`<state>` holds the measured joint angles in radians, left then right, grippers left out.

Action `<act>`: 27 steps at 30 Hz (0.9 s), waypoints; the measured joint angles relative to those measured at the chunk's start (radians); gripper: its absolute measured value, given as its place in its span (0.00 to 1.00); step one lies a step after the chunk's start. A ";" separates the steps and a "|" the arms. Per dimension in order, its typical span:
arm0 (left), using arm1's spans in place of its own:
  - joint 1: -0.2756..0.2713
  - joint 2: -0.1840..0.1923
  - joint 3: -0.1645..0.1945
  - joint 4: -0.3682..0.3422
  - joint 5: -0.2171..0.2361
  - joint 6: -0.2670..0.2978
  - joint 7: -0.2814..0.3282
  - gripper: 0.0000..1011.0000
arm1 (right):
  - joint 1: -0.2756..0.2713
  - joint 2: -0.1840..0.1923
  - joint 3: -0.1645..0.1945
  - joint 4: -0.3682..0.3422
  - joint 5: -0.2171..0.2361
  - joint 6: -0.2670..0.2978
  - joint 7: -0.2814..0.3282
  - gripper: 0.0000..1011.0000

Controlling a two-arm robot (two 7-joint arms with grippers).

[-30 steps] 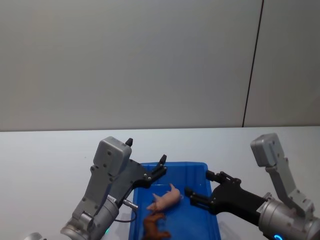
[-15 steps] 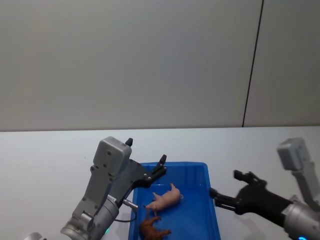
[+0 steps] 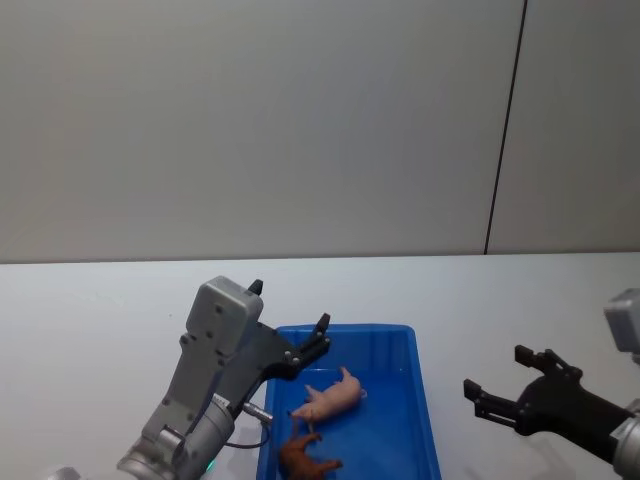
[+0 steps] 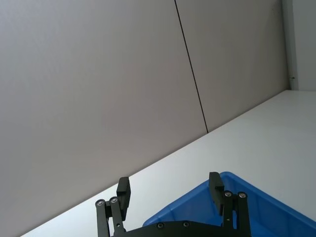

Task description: Pick up the two dolls from the table and place them into the box.

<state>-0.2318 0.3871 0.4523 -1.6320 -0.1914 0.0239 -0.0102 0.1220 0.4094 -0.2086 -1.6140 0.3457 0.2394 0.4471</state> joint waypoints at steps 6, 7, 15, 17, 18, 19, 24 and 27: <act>0.024 0.023 -0.007 -0.029 0.005 0.033 0.022 0.99 | -0.008 0.011 0.007 -0.001 0.004 -0.007 -0.004 0.99; 0.035 0.033 -0.010 -0.039 0.004 0.043 0.032 0.99 | -0.010 0.014 0.009 -0.002 0.005 -0.008 -0.005 0.99; 0.099 0.089 -0.026 -0.098 -0.023 0.100 0.102 0.99 | -0.016 0.022 0.014 -0.003 0.008 -0.014 -0.009 0.99; 0.112 0.099 -0.030 -0.106 -0.031 0.109 0.117 0.99 | -0.018 0.024 0.015 -0.003 0.009 -0.015 -0.009 0.99; 0.128 0.109 -0.033 -0.113 -0.041 0.118 0.134 0.99 | -0.018 0.025 0.016 -0.003 0.009 -0.016 -0.010 0.99; 0.134 0.114 -0.034 -0.115 -0.045 0.121 0.140 0.99 | -0.018 0.025 0.016 -0.003 0.009 -0.016 -0.010 0.99; 0.174 0.138 -0.042 -0.117 -0.075 0.131 0.176 0.99 | -0.020 0.028 0.018 -0.004 0.010 -0.017 -0.011 0.99; 0.189 0.146 -0.045 -0.108 -0.089 0.131 0.185 0.99 | -0.021 0.028 0.018 -0.004 0.010 -0.018 -0.011 0.99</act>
<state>-0.0424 0.5330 0.4070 -1.7396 -0.2801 0.1549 0.1750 0.1011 0.4377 -0.1904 -1.6178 0.3558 0.2215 0.4363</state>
